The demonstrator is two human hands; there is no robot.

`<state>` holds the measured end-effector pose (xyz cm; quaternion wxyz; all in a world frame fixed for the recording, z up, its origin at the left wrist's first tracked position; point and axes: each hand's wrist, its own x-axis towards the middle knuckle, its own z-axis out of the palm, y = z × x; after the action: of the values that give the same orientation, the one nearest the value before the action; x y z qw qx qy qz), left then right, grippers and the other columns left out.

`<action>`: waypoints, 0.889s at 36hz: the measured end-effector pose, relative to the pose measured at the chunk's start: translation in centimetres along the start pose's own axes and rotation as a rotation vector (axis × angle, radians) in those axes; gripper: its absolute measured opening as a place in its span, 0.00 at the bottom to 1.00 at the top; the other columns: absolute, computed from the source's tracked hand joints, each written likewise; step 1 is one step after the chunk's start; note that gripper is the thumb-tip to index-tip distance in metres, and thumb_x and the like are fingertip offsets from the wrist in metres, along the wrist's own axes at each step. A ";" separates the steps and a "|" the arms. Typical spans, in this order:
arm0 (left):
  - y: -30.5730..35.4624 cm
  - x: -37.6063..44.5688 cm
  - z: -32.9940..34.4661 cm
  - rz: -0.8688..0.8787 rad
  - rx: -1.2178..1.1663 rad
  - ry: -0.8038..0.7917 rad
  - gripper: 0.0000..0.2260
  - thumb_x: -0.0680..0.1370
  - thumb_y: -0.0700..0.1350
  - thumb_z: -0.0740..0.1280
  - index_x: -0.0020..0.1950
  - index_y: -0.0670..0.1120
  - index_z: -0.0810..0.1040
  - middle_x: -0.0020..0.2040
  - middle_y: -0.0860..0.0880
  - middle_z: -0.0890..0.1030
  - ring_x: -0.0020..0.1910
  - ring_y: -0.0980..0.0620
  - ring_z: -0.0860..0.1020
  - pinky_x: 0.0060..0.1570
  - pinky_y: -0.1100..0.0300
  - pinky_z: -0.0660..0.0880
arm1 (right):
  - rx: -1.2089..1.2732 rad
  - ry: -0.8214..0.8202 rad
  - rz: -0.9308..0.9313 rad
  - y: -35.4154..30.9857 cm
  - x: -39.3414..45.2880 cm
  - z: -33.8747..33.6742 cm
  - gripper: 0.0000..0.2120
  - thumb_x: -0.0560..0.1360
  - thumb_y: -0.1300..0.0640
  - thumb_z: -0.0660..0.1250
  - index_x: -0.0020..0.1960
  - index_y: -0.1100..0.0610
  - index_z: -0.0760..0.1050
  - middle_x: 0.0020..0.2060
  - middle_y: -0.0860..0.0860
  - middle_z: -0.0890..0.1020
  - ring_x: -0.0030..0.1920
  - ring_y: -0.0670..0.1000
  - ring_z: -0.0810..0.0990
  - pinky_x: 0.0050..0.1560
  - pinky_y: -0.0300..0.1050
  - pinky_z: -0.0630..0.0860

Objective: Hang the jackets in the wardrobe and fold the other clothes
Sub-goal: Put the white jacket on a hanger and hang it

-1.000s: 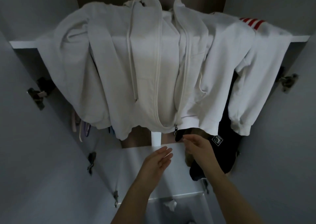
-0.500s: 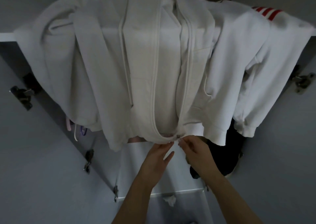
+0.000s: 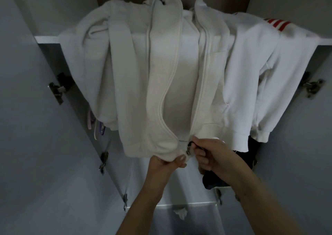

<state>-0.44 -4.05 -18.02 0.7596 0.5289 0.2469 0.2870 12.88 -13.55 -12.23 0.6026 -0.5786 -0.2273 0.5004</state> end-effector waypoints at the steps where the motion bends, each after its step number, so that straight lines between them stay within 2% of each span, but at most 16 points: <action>1: 0.4 -0.3 -0.2 0.004 0.005 -0.005 0.14 0.66 0.41 0.75 0.50 0.42 0.82 0.45 0.43 0.85 0.40 0.49 0.82 0.45 0.57 0.80 | -0.026 0.002 -0.007 -0.4 0.0 0.4 0.18 0.77 0.53 0.65 0.29 0.53 0.79 0.25 0.48 0.69 0.23 0.46 0.66 0.22 0.38 0.63; 5: 2.1 -1.2 -0.9 0.016 0.005 0.003 0.10 0.69 0.33 0.73 0.50 0.39 0.81 0.42 0.45 0.85 0.39 0.51 0.83 0.38 0.62 0.79 | -0.061 0.030 -0.022 -1.9 -0.3 2.1 0.18 0.77 0.56 0.66 0.30 0.54 0.79 0.24 0.49 0.69 0.23 0.45 0.66 0.21 0.36 0.62; 9: 3.2 -2.1 -1.6 0.021 -0.066 0.032 0.12 0.66 0.42 0.75 0.49 0.44 0.83 0.45 0.46 0.85 0.42 0.53 0.83 0.42 0.62 0.78 | -0.211 0.063 -0.185 -2.5 -1.1 3.7 0.17 0.78 0.55 0.65 0.32 0.56 0.79 0.23 0.49 0.69 0.21 0.46 0.67 0.21 0.36 0.64; 11: 3.1 -2.6 -1.6 0.010 -0.211 0.058 0.10 0.67 0.44 0.73 0.47 0.48 0.86 0.47 0.49 0.85 0.44 0.55 0.82 0.47 0.63 0.77 | -0.555 0.107 -0.361 -2.8 -1.3 4.2 0.18 0.80 0.52 0.62 0.33 0.54 0.77 0.20 0.46 0.72 0.21 0.45 0.70 0.24 0.37 0.69; 13: 2.9 -3.1 -1.3 0.004 -0.319 0.062 0.10 0.70 0.45 0.71 0.51 0.48 0.85 0.51 0.49 0.84 0.48 0.55 0.82 0.48 0.65 0.77 | -0.976 0.105 -0.529 -2.9 -1.4 4.5 0.18 0.82 0.51 0.57 0.34 0.51 0.73 0.25 0.44 0.77 0.27 0.44 0.75 0.34 0.38 0.73; 15: 2.7 -3.7 -0.9 -0.027 -0.300 0.060 0.15 0.71 0.49 0.69 0.56 0.47 0.81 0.54 0.49 0.84 0.52 0.54 0.82 0.49 0.65 0.77 | -1.224 0.062 -0.612 -2.8 -1.5 4.4 0.17 0.83 0.52 0.54 0.37 0.52 0.71 0.33 0.46 0.80 0.35 0.46 0.77 0.42 0.41 0.73; 16: 2.6 -3.9 -0.7 -0.049 -0.246 0.054 0.17 0.71 0.52 0.69 0.57 0.47 0.80 0.54 0.49 0.84 0.53 0.54 0.82 0.50 0.64 0.77 | -1.299 0.045 -0.639 -2.8 -1.5 4.4 0.16 0.83 0.53 0.54 0.38 0.52 0.70 0.34 0.48 0.80 0.36 0.48 0.77 0.42 0.41 0.72; 19: 2.3 -4.3 -0.1 -0.041 -0.082 0.081 0.19 0.69 0.56 0.68 0.55 0.47 0.81 0.50 0.50 0.85 0.50 0.55 0.82 0.49 0.65 0.76 | -1.399 0.002 -0.664 -3.1 -1.6 4.1 0.15 0.82 0.56 0.56 0.37 0.52 0.69 0.31 0.45 0.75 0.33 0.45 0.72 0.37 0.37 0.65; 22: 2.3 -4.6 0.1 0.074 -0.065 0.163 0.16 0.70 0.53 0.69 0.51 0.45 0.84 0.46 0.49 0.86 0.47 0.56 0.83 0.46 0.69 0.76 | -1.445 -0.047 -0.683 -3.8 -2.0 4.3 0.17 0.82 0.52 0.55 0.34 0.46 0.64 0.28 0.43 0.71 0.30 0.42 0.69 0.36 0.35 0.64; 26: 2.6 -4.8 -0.4 0.184 -0.029 0.218 0.05 0.75 0.47 0.69 0.44 0.51 0.85 0.44 0.48 0.86 0.45 0.55 0.82 0.45 0.70 0.75 | -1.587 -0.091 -0.756 -4.7 -2.6 4.6 0.16 0.82 0.50 0.54 0.39 0.52 0.72 0.32 0.43 0.72 0.34 0.46 0.70 0.38 0.39 0.61; 28: 2.6 -5.0 -0.5 0.203 -0.008 0.237 0.07 0.77 0.43 0.68 0.44 0.50 0.85 0.42 0.48 0.85 0.44 0.55 0.82 0.44 0.70 0.75 | -1.646 -0.098 -0.844 -5.7 -2.6 4.6 0.13 0.81 0.54 0.60 0.42 0.56 0.78 0.32 0.45 0.75 0.35 0.50 0.76 0.37 0.39 0.61; 32: 3.0 -5.8 0.3 0.211 0.008 0.199 0.06 0.77 0.39 0.67 0.44 0.43 0.84 0.39 0.48 0.85 0.41 0.57 0.81 0.43 0.70 0.74 | -1.797 -0.054 -1.150 -7.9 -1.6 4.7 0.12 0.75 0.57 0.69 0.34 0.58 0.77 0.27 0.53 0.78 0.28 0.54 0.78 0.29 0.41 0.65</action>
<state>-4.89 -7.42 -14.66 0.6948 0.5239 0.2651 0.4153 10.90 -11.40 -3.38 0.0951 -0.6053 -0.7652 -0.1975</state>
